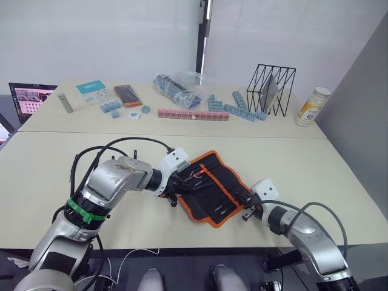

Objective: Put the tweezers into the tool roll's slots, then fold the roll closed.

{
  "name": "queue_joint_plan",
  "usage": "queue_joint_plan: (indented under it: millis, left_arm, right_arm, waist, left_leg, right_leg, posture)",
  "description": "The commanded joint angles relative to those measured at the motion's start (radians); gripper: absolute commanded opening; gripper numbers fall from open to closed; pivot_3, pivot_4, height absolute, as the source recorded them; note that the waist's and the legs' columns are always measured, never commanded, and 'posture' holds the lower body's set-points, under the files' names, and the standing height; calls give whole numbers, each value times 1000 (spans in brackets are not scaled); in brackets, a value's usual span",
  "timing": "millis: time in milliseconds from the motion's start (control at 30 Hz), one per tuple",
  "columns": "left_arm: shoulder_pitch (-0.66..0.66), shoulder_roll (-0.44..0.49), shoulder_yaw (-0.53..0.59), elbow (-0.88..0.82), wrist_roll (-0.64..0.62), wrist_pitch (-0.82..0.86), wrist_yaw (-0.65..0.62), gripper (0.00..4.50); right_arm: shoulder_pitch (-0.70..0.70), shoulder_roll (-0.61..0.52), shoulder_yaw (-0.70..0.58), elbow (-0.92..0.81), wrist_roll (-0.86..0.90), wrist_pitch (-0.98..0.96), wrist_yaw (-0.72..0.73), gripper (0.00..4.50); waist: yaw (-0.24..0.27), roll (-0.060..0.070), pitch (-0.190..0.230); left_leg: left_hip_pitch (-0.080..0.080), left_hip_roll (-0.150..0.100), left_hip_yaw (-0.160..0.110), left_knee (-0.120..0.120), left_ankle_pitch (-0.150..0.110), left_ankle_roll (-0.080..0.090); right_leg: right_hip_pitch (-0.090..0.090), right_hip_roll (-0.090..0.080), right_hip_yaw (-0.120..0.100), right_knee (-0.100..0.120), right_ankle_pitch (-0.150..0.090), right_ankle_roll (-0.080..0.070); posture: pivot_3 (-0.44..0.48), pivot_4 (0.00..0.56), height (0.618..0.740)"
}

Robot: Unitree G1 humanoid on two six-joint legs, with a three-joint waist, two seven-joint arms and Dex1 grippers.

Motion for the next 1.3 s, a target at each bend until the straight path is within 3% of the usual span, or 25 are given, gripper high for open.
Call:
queue_joint_plan:
  millis: [33,300,800,1300]
  left_arm:
    - [-42,-12,-8,-11,15,37,21,0]
    - [-95,6,-85,22,73,25,16,0]
    - [-187,-80,-158,91,126,53,27,0]
    - [-207,-234,-229,283,293,-165,64,0]
  right_arm:
    - [57,4,80,31,-22,75,11,31]
    - [81,29,92,8,-44,78,-11,31]
    - [90,48,117,2,-82,131,-32,31]
    - [128,47,153,-38,-113,223,-47,31]
  waist:
    - [1,0,0]
    - [1,0,0]
    - [-5,0,0]
    - [4,-3,-3]
  left_leg:
    - [0,0,0,0,0,1]
    - [0,0,-1,0,-2,-1]
    - [1,0,-1,0,-3,-1]
    - [3,0,-2,1,-5,-3]
  right_leg:
    - [0,0,0,0,0,0]
    - [0,0,0,-1,0,0]
    - [1,0,0,-2,0,0]
    - [1,0,0,-6,0,0]
  posture:
    - [0,150,738]
    - [0,150,738]
    - [0,150,738]
    - [0,150,738]
